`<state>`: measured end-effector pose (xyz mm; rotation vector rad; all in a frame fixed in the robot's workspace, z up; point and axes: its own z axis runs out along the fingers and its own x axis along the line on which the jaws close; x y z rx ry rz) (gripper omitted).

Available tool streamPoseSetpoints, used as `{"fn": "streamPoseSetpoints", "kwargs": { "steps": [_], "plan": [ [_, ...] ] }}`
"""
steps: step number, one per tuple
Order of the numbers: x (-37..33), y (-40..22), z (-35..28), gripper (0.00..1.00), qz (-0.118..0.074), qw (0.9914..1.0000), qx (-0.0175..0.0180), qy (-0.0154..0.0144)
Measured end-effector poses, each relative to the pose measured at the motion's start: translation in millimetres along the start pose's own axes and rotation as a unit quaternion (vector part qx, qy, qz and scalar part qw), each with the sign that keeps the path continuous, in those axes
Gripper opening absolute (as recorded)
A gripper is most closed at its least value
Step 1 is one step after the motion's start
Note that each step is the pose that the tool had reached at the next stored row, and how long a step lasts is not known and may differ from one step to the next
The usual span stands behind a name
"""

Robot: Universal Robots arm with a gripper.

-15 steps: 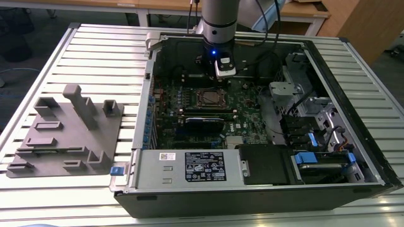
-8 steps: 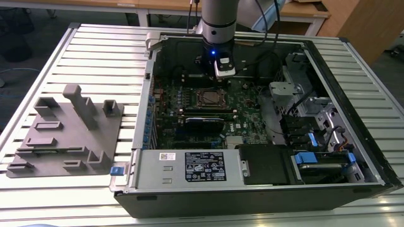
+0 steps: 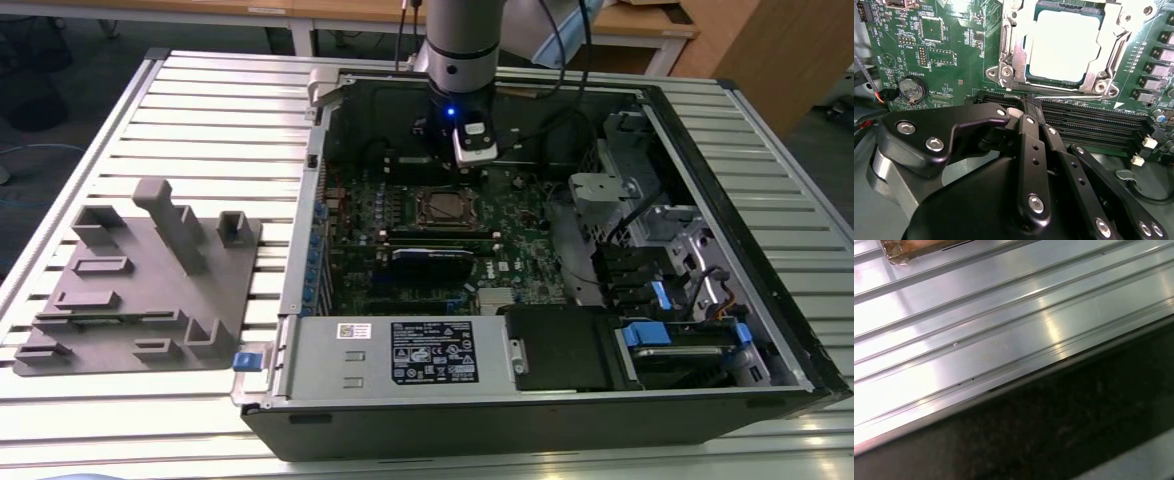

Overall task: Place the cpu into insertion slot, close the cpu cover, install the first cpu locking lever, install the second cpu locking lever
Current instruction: 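Install the first cpu locking lever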

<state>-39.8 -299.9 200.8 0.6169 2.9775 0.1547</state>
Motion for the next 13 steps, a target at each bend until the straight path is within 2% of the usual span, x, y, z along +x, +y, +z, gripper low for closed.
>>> {"fn": "streamPoseSetpoints", "kwargs": {
  "steps": [13],
  "plan": [
    [-0.1, 0.2, -1.8, 0.11, 0.000, 1.00000, 0.0000, 0.0000]
  ]
}}
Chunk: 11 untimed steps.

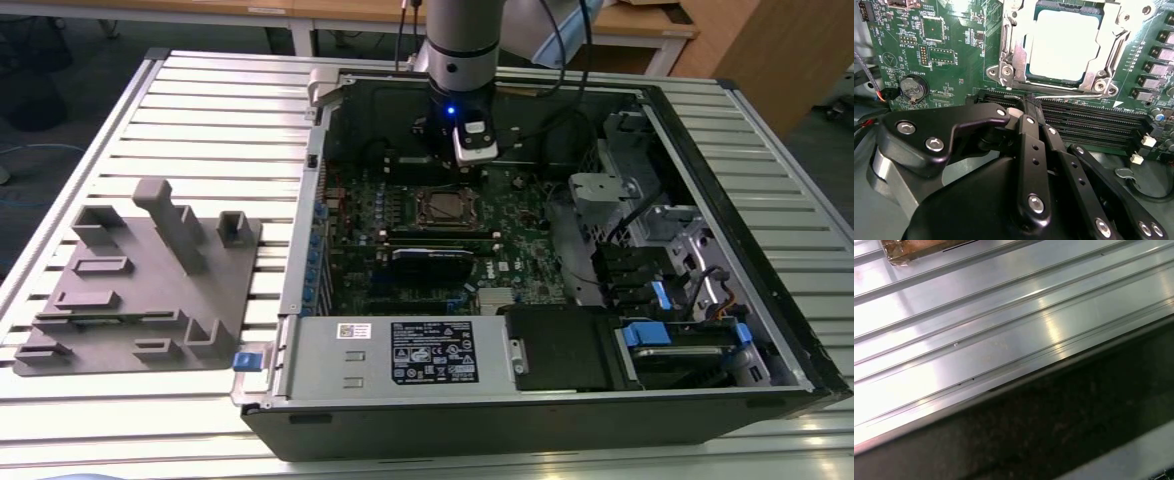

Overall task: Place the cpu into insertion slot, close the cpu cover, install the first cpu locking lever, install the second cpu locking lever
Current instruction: 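Install the first cpu locking lever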

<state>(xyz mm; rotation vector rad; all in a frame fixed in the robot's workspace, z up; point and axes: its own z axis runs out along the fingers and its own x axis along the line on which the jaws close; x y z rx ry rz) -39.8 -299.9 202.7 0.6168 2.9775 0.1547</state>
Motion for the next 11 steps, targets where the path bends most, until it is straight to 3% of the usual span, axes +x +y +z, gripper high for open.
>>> {"fn": "streamPoseSetpoints", "kwargs": {
  "steps": [8, 9, 11],
  "plan": [
    [-0.1, 0.2, -1.6, 0.11, 0.000, 1.00000, -0.0002, 0.0000],
    [0.1, 0.1, -1.8, 0.11, 0.000, 1.00000, -0.0005, -0.0009],
    [1.2, -0.4, -1.7, 0.11, -0.001, 0.99997, -0.0034, -0.0068]
  ]
}}
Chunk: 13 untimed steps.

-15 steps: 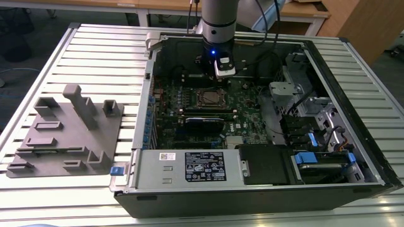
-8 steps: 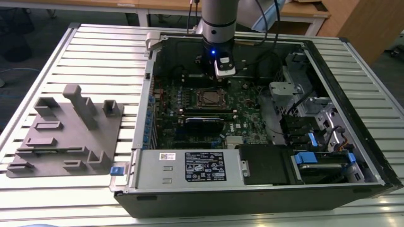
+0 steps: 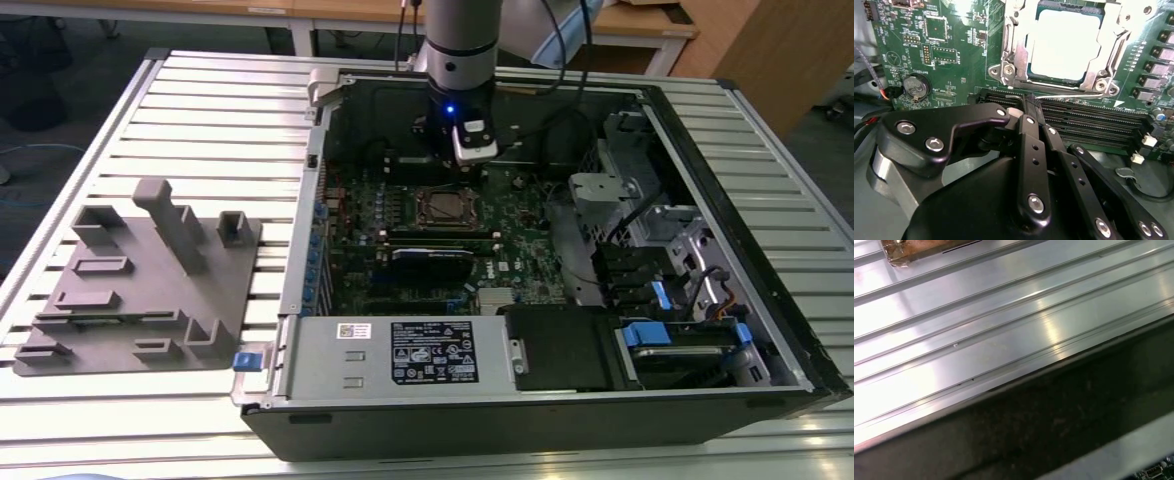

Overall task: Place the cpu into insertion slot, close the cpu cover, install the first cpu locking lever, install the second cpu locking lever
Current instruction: 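Install the first cpu locking lever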

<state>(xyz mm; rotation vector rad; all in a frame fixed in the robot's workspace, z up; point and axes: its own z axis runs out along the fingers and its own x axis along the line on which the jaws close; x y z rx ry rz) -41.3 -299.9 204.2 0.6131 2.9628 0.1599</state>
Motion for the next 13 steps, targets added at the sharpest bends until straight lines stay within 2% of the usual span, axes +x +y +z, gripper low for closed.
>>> {"fn": "streamPoseSetpoints", "kwargs": {
  "steps": [3, 10, 13],
  "plan": [
    [2.0, -0.9, 0.3, 0.11, -0.001, 0.99996, -0.0036, -0.0080],
    [5.3, -2.4, 0.7, 0.11, -0.001, 0.99995, -0.0042, -0.0094],
    [6.4, -3.0, 2.0, 0.11, -0.001, 0.99989, -0.0059, -0.0134]
  ]
}}
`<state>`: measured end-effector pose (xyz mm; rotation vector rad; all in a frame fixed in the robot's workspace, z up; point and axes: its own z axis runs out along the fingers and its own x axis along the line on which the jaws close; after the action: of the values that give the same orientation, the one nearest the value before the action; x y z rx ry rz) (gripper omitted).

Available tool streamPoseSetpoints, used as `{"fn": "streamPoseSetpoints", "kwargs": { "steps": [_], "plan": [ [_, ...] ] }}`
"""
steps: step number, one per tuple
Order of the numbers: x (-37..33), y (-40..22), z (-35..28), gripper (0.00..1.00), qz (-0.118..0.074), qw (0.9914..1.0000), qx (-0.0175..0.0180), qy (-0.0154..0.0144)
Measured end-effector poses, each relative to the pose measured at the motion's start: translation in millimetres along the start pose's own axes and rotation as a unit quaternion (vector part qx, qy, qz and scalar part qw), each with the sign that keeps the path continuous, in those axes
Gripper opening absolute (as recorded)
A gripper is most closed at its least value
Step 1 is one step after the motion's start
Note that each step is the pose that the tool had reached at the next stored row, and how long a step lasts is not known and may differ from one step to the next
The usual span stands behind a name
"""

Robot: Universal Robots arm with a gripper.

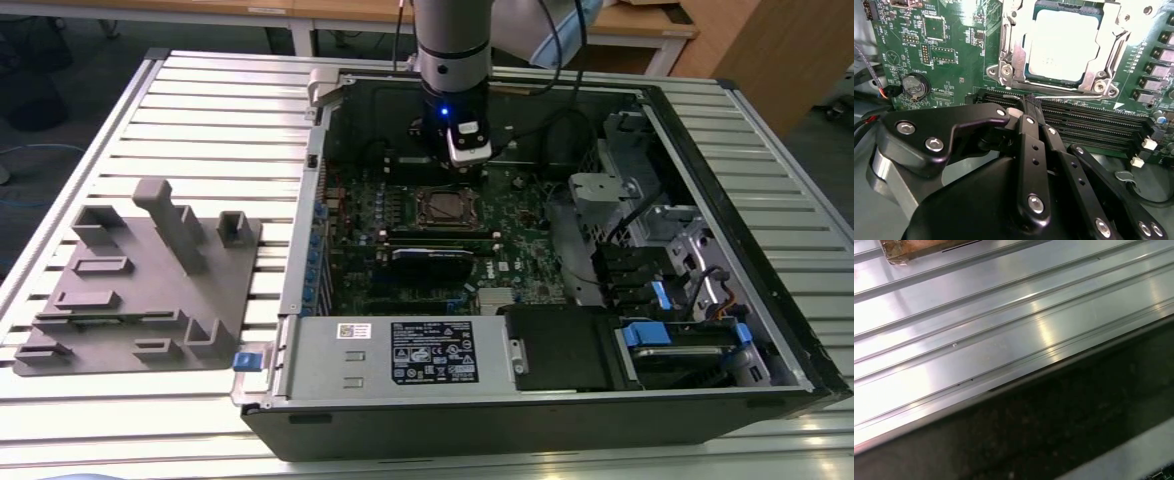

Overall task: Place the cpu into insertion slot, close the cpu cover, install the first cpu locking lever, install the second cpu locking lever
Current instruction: 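Install the first cpu locking lever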

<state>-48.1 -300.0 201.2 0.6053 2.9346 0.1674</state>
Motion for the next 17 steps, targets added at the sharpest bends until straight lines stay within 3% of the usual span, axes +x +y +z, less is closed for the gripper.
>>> {"fn": "streamPoseSetpoints", "kwargs": {
  "steps": [17],
  "plan": [
    [1.3, -0.5, 0.1, 0.11, 0.000, 1.00000, -0.0008, -0.0016]
  ]
}}
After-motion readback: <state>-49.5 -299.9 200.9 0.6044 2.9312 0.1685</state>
